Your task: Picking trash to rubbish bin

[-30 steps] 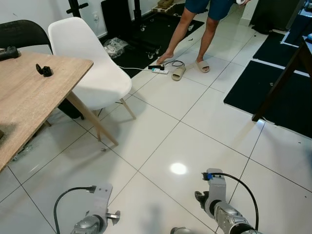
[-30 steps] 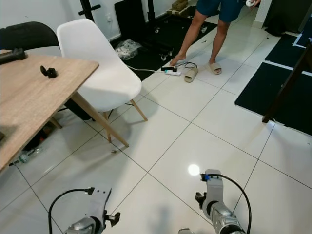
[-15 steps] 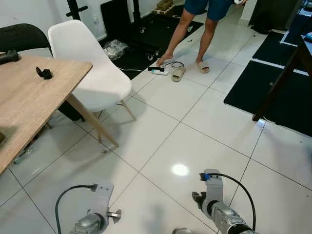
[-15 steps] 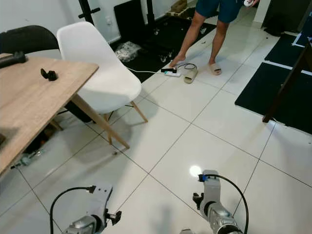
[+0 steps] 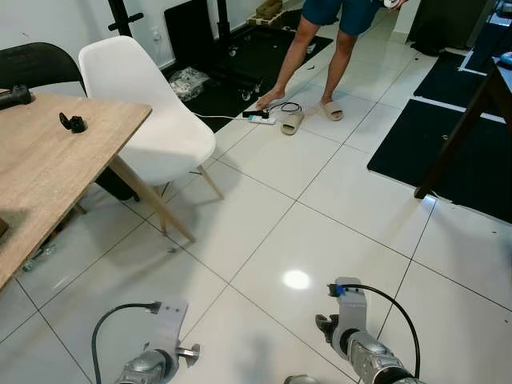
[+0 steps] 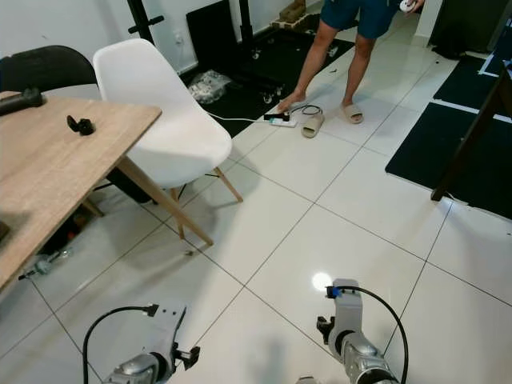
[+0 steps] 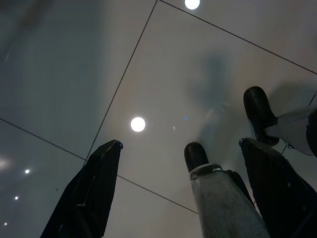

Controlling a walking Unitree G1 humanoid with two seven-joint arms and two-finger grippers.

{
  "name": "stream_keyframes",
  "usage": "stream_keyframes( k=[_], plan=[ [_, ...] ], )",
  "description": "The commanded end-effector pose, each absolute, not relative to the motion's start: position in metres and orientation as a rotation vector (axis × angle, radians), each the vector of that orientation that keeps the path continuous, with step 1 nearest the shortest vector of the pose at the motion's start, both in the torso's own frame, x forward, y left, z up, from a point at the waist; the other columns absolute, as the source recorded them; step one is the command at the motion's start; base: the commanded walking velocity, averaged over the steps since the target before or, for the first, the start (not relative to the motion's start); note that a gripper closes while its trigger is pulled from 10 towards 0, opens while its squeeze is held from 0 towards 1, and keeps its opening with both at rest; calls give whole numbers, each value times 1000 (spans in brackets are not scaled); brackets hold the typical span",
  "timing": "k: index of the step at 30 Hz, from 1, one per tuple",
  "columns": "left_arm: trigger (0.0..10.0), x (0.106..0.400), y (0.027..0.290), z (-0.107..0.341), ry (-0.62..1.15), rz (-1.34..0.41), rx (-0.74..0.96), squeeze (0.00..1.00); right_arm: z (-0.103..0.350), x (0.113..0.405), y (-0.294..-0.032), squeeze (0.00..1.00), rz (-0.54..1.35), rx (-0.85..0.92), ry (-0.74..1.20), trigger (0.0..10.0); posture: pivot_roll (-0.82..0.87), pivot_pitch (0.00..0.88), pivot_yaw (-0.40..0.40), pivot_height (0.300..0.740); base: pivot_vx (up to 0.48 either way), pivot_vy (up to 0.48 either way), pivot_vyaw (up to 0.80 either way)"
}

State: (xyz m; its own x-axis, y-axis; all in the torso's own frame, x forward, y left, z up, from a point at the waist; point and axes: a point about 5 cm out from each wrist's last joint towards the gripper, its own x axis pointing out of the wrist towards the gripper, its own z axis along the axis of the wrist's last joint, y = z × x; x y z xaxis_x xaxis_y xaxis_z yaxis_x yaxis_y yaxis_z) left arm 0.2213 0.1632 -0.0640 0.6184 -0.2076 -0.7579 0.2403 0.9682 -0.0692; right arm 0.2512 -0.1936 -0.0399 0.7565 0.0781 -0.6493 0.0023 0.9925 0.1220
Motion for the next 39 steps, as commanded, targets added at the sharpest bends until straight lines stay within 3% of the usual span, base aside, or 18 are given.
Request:
stream_keyframes(
  k=[1, 12, 33, 39],
  plan=[
    [10000, 217, 165, -67, 892, -261, 48, 0, -45, 245, -191, 0, 46, 132, 729, 10000, -173, 121, 93, 740, 0, 0, 0],
    [10000, 221, 164, -64, 871, -240, 29, 0, -43, 250, -180, 0, 119, 111, 735, 10000, -140, 105, 65, 740, 0, 0, 0],
    [10000, 217, 174, -66, 875, -158, -19, 0, -28, 268, -190, 0, 127, 92, 691, 10000, -133, 78, 37, 740, 0, 0, 0],
    [10000, 212, 170, -70, 890, -173, -21, 0, -32, 261, -195, 0, 116, 102, 701, 10000, -141, 99, 42, 740, 0, 0, 0]
  ],
)
